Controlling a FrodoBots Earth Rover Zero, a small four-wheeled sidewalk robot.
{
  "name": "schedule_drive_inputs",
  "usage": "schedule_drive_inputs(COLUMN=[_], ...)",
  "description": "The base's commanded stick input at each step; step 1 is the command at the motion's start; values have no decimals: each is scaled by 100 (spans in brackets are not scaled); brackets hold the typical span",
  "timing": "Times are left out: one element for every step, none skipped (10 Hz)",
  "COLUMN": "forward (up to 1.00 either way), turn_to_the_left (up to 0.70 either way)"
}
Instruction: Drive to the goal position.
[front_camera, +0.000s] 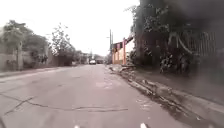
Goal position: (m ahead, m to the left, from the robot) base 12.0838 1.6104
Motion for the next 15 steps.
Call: schedule_drive_inputs(forward=[100,100,100,100,100,100,100,100,100,100,100,100,100,100,100], turn_to_the_left=[0,0,0,0,0,0,9,20,0,0,0,0,0,19,27])
